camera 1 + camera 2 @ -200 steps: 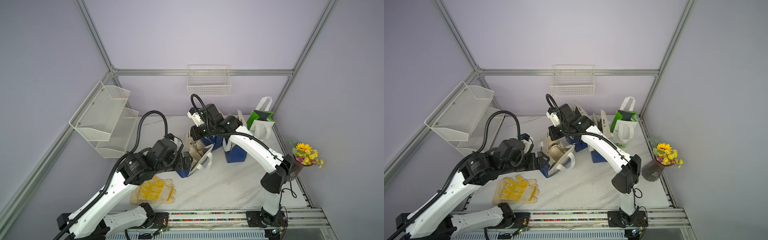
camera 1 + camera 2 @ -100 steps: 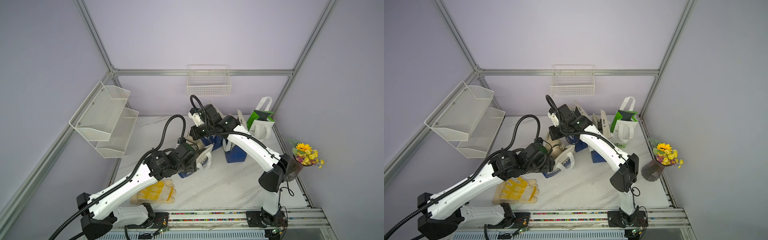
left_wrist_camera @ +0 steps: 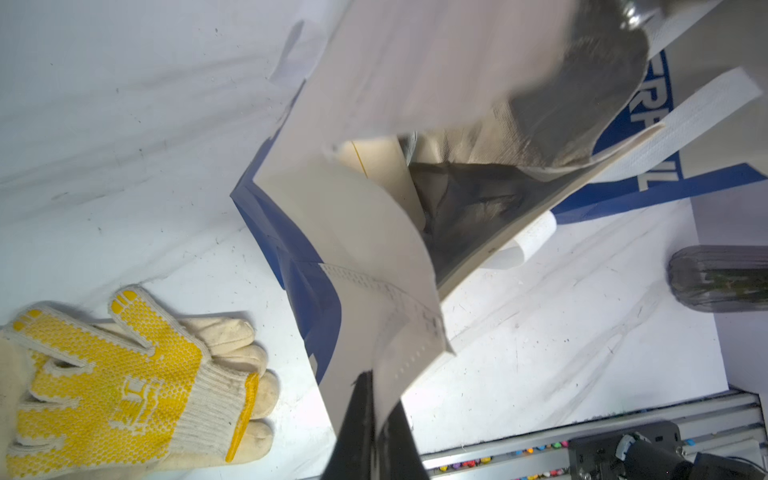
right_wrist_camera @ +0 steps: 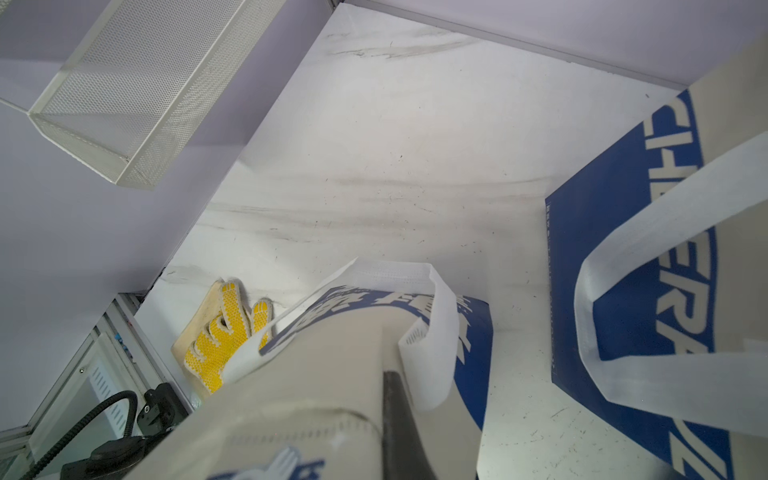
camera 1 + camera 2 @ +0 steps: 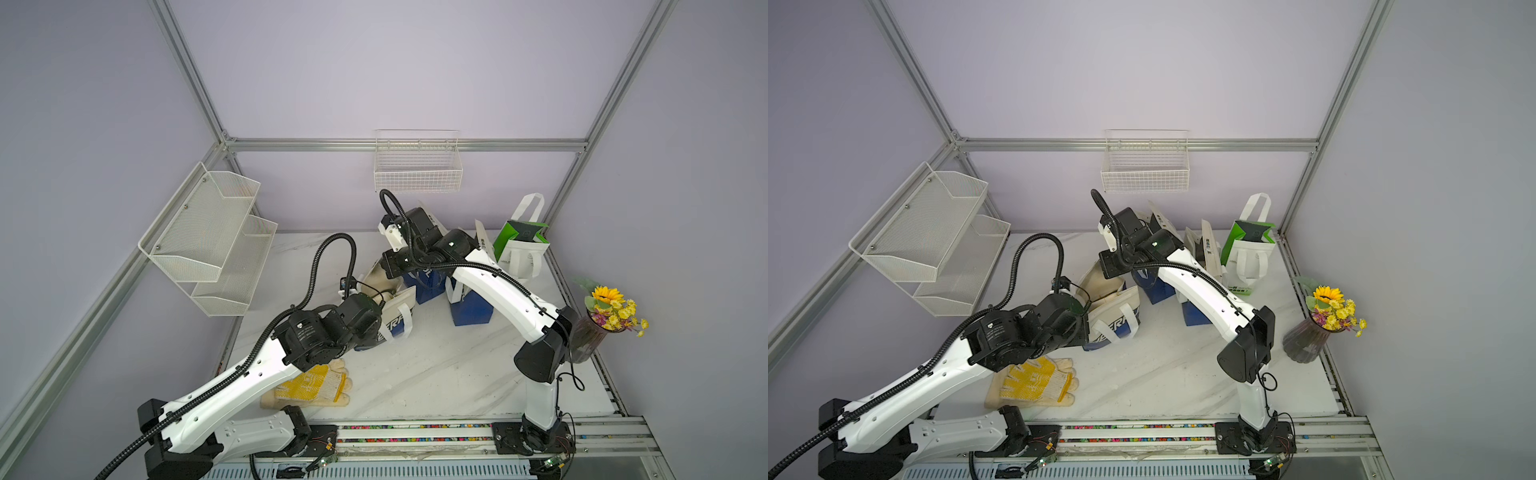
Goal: Open the takeout bag
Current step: Pick up the takeout bag at the center of the board, then place the takeout bag at the center of the board.
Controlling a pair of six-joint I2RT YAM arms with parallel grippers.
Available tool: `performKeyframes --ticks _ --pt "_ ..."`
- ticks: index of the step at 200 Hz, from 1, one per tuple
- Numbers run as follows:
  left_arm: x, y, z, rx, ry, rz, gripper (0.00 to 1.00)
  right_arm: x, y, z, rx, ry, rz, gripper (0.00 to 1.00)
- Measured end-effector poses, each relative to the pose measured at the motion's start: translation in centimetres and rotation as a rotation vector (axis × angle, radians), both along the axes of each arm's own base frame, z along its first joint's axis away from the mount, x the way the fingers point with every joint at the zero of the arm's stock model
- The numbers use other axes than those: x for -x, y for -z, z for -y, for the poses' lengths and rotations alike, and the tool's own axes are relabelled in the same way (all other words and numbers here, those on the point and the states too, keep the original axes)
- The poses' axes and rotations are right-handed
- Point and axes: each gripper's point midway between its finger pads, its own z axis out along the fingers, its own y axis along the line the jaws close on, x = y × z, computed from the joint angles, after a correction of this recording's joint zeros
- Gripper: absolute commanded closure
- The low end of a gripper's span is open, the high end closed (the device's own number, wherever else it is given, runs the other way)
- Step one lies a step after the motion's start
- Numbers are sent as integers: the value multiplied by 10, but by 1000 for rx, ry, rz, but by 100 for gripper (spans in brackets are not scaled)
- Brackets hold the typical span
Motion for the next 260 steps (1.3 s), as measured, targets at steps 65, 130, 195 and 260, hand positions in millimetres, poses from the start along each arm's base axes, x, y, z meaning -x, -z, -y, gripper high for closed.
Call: performKeyframes --ticks 65,130,195,260 --pt "-41 -19 -62 -1 -156 74 99 -21 -2 9 9 49 6 100" --pt "-91 -23 -86 34 -164 113 44 -64 24 4 -39 94 -71 100" --pt "-80 -40 -78 160 -156 129 36 -88 28 12 -83 181 -92 100" --pt "-40 -74 -42 292 -67 194 35 -93 15 14 -110 227 -73 63"
